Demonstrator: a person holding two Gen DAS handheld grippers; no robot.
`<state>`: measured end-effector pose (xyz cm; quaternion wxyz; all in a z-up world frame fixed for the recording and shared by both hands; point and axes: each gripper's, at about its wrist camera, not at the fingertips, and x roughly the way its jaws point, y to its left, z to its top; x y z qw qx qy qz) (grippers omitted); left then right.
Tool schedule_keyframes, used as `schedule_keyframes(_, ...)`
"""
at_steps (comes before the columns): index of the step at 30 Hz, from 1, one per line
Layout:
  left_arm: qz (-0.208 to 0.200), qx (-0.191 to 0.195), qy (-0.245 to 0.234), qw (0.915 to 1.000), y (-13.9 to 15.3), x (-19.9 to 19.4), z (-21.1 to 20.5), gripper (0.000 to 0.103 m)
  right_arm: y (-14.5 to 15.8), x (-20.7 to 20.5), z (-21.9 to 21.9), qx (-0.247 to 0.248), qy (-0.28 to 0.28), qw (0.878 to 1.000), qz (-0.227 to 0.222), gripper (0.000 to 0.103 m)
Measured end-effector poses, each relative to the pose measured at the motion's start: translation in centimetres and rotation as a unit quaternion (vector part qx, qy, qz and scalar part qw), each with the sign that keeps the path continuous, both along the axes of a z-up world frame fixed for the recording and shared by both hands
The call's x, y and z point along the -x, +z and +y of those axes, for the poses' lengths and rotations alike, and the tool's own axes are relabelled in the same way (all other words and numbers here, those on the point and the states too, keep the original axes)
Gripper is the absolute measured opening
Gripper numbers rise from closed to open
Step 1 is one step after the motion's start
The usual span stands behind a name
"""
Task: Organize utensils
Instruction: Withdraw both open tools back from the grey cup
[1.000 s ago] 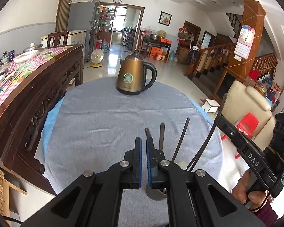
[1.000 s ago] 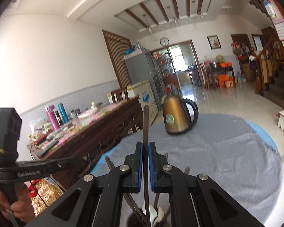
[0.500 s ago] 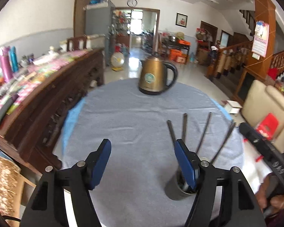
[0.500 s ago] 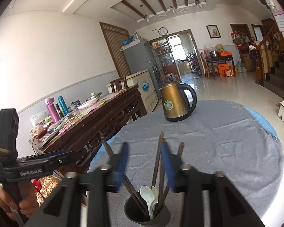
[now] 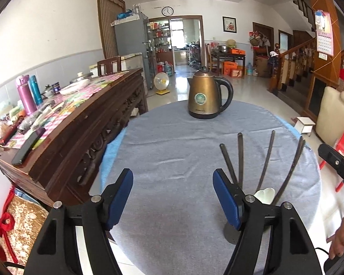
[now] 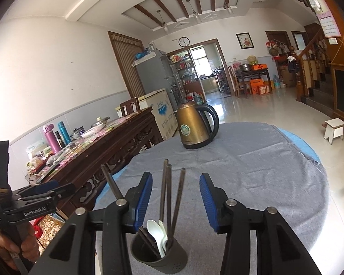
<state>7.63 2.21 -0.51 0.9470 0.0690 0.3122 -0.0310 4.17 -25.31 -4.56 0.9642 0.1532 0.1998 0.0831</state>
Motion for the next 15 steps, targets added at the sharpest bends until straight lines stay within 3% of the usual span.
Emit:
schedule_keyframes(4,-0.007,-0.012,0.010,0.9998,0.1,0.3,-0.1,0.074,-0.3,0.1,0.0,0.006,0.002,1.000,0.012,0.054)
schedule_keyframes(9,-0.019,-0.029,0.020,0.9992,0.0,0.9,-0.3,0.087,-0.6,1.0,0.8,0.035,0.001,0.999,0.015,0.058)
schedule_keyframes(15,-0.014,-0.051,0.028,0.9982,-0.9,1.1,-0.8,0.087,-1.0,2.0,1.6,0.061,0.002,0.998,0.021,0.064)
